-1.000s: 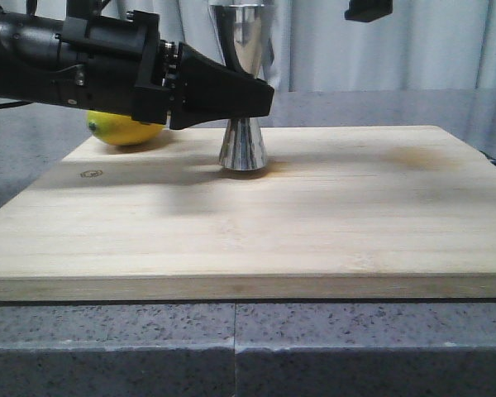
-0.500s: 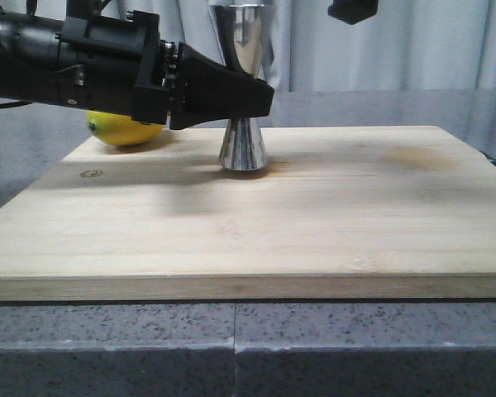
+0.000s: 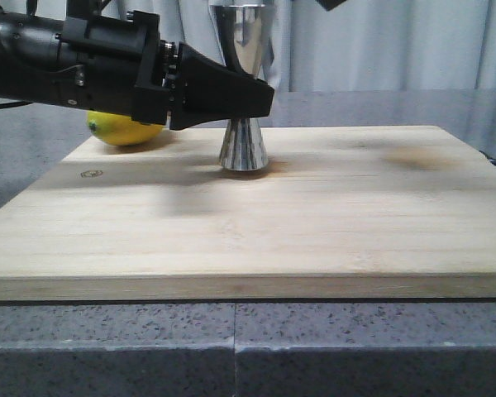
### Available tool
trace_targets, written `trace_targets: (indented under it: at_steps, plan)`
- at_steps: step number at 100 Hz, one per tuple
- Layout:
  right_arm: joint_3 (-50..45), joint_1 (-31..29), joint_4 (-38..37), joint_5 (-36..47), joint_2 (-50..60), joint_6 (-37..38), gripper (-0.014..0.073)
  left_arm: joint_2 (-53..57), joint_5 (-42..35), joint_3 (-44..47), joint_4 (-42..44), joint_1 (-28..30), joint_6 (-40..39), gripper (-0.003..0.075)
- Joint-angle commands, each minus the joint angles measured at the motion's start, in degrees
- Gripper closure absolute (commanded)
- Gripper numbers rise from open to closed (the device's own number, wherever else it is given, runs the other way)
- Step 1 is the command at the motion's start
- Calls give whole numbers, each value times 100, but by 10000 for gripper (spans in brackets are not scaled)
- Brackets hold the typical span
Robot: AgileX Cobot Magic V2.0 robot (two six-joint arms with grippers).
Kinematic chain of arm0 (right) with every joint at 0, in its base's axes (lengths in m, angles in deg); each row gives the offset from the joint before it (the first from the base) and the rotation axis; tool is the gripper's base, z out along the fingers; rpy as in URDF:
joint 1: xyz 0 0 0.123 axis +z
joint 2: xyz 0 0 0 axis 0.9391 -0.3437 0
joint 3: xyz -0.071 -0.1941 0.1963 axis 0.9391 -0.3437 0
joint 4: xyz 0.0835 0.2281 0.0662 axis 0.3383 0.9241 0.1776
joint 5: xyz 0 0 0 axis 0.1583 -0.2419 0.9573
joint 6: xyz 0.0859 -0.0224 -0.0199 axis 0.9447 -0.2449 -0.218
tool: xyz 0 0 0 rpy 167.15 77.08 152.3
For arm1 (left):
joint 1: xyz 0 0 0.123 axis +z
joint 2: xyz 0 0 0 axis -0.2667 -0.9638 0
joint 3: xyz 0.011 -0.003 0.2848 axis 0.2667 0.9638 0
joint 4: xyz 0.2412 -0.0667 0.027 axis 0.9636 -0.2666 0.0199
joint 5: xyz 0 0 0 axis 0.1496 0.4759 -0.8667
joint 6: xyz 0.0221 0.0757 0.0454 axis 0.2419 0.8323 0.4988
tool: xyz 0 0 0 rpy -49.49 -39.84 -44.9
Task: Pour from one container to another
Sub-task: 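Tip the beaker upright and carry it back down with the right gripper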
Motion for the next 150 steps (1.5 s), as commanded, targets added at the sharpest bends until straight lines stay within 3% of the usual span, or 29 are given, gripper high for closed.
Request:
trace_targets:
  at_steps: [1, 55, 102, 150]
  plan:
    - [44, -161, 481, 524, 283, 8, 316, 262, 606, -159, -472, -54, -17, 713]
    - [-1941, -1297, 2435, 2768, 1082, 8, 316, 262, 606, -159, -472, -54, -17, 713]
    - [-3903, -1324, 3702, 5019, 1121, 8, 316, 262, 606, -159, -472, -54, -17, 713]
    - [-4360, -1324, 4090, 5480, 597, 8, 316, 262, 606, -159, -472, -54, -17, 713]
